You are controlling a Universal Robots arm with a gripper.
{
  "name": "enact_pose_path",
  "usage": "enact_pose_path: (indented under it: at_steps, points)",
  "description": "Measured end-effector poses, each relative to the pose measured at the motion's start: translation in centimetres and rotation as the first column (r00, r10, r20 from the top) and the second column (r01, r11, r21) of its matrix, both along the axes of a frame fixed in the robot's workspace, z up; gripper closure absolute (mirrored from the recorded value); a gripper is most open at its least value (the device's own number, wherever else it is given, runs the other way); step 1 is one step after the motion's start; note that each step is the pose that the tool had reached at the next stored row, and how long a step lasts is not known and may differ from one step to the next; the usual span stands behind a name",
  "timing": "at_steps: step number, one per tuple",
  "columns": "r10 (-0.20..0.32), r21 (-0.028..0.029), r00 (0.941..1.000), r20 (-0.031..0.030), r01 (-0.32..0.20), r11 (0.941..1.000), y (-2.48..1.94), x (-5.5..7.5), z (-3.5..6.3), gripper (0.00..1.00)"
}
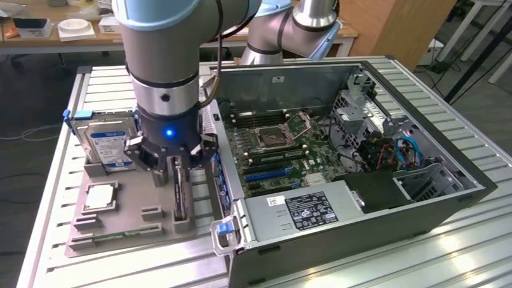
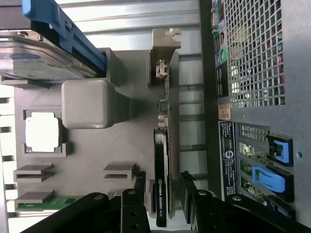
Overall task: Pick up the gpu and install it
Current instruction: 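Pick up the gpu and move the gpu toward the slot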
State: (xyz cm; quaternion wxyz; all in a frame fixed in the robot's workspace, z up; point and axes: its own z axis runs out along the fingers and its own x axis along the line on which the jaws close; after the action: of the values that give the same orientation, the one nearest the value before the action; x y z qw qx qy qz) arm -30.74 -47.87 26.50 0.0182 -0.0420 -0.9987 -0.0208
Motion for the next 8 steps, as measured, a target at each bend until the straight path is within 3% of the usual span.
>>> enact_pose_path:
  at_steps: [3, 8]
  points:
    - [0.002, 0.0000, 1.0000, 0.0003, -0.002, 1.0000, -0.25, 0.00, -0.50, 0.58]
    - [0.002, 0.0000, 1.0000, 0.0004, -0.002, 1.0000, -0.28, 0.00, -1.11, 0.58]
